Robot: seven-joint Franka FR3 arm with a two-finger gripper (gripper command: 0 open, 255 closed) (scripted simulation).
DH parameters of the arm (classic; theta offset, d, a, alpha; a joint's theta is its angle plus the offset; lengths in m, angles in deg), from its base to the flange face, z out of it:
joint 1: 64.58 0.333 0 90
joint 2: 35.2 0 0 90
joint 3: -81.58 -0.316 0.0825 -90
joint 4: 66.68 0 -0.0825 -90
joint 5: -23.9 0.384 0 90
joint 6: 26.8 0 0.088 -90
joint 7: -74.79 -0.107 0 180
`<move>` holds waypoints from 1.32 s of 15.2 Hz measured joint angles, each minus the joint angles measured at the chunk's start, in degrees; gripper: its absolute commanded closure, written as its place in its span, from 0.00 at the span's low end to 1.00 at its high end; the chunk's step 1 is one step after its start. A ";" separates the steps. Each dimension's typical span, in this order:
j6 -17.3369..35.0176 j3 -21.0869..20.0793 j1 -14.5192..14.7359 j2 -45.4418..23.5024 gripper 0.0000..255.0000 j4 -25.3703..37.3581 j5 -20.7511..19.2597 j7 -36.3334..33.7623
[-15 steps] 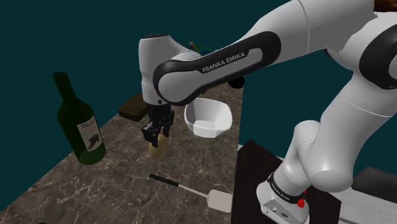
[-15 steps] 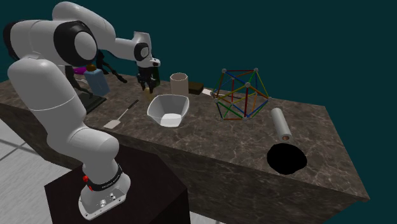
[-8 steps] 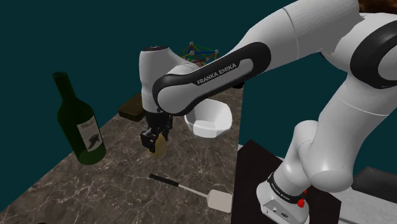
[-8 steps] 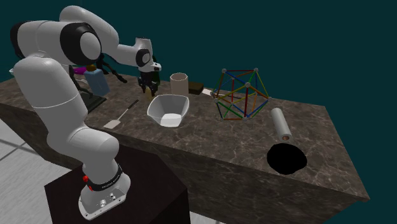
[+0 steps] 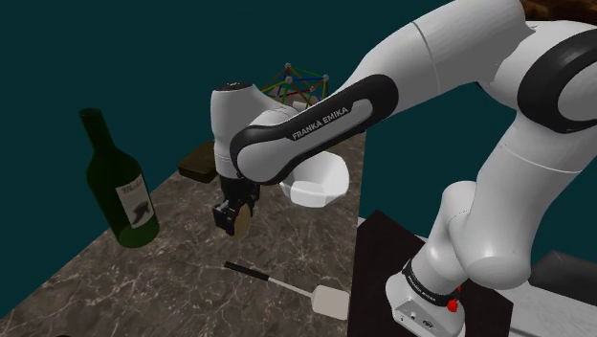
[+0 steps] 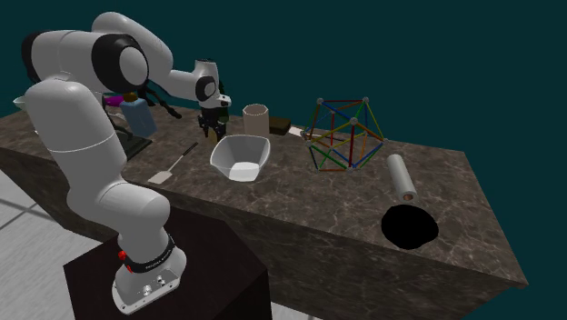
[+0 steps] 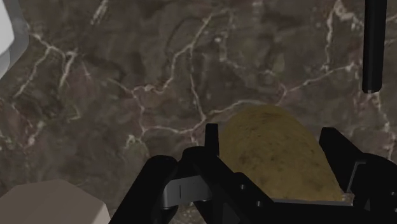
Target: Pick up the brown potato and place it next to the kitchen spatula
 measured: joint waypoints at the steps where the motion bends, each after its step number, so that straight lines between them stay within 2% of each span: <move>1: 0.08 0.01 -0.02 0.10 1.00 -0.14 0.02 0.05; 2: 0.11 0.02 -0.01 0.02 1.00 -0.11 0.01 0.03; 3: 0.09 0.03 -0.01 -0.07 0.00 -0.05 -0.02 -0.01; 9: 0.08 0.01 0.01 -0.35 0.00 -0.32 -0.01 0.03; 14: -6.35 0.26 -0.33 2.87 0.00 2.80 -0.01 0.14; 20: -7.23 0.26 -0.32 2.79 0.00 3.69 -0.06 0.04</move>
